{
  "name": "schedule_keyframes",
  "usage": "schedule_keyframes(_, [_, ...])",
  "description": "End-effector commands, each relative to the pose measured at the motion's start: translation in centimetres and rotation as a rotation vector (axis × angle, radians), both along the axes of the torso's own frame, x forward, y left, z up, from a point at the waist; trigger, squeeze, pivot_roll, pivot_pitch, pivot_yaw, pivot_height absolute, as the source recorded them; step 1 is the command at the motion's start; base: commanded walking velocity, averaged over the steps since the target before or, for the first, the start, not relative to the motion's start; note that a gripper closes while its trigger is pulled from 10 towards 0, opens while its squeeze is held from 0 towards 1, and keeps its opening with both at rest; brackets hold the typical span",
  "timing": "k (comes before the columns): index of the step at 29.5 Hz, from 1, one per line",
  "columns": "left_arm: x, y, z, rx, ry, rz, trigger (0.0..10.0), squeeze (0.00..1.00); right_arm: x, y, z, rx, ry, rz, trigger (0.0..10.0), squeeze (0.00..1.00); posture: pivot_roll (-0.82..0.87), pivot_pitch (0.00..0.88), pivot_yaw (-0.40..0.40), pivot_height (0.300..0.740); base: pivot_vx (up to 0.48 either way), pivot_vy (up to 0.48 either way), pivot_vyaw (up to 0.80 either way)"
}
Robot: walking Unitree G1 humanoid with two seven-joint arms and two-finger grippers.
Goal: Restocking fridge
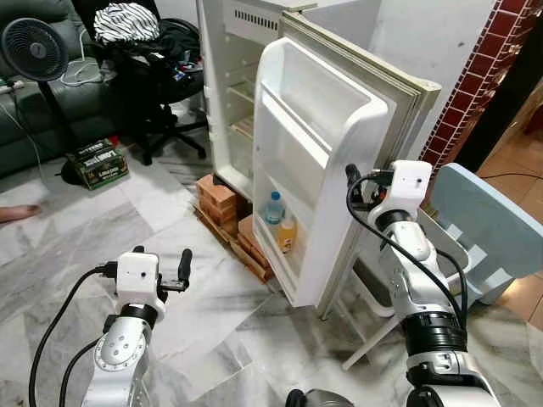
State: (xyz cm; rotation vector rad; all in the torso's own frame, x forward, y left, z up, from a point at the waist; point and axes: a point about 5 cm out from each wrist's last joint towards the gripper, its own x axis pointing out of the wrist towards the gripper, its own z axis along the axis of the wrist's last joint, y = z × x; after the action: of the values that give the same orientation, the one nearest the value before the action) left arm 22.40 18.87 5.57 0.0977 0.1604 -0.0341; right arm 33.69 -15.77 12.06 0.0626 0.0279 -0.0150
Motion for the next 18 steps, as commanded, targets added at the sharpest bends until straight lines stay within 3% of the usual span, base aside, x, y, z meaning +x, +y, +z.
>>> schedule_keyframes(1, [0.2, -0.1, 0.1, 0.003, 0.001, -0.006, 10.0, 0.0, 0.5, 1.3, 0.9, -0.011, -0.017, 0.02, 10.0, 0.0, 0.09, 0.0, -0.01, 0.74, 0.0, 0.0, 0.0])
schedule_keyframes(2, [0.2, 0.0, 0.2, 0.004, 0.0, -0.005, 10.0, 0.0, 0.3, 2.5, 1.1, 0.002, -0.01, 0.044, 10.0, 0.0, 0.09, 0.0, -0.009, 0.74, 0.0, 0.0, 0.0])
schedule_keyframes(3, [0.2, 0.0, 0.2, 0.004, 0.0, -0.005, 10.0, 0.0, 0.3, 2.5, 1.1, 0.002, -0.01, 0.044, 10.0, 0.0, 0.09, 0.0, -0.009, 0.74, 0.0, 0.0, 0.0])
schedule_keyframes(4, [0.3, 0.2, 0.2, 0.006, -0.001, -0.005, 10.0, 0.0, 0.0, 4.1, 1.3, 0.031, -0.008, 0.1, 10.0, 0.0, 0.09, 0.0, -0.009, 0.74, 0.0, 0.0, 0.0])
schedule_keyframes(7, [0.3, 0.2, 0.2, 0.008, -0.002, -0.004, 10.0, 0.0, -0.7, 6.6, 1.7, 0.055, -0.012, 0.193, 10.0, 0.0, 0.09, 0.0, -0.008, 0.74, 0.0, 0.0, 0.0])
schedule_keyframes(11, [0.3, 0.1, 0.3, 0.01, -0.003, -0.005, 10.0, 0.0, -1.0, 7.7, 1.9, 0.053, -0.03, 0.223, 10.0, 0.0, 0.09, 0.0, -0.008, 0.74, 0.0, 0.0, 0.0])
schedule_keyframes(18, [0.3, -0.2, 0.1, 0.007, 0.003, -0.012, 10.0, 0.0, 0.2, 9.0, 2.7, 0.036, -0.045, 0.225, 10.0, 0.0, 0.1, 0.0, -0.014, 0.74, 0.0, 0.0, 0.0])
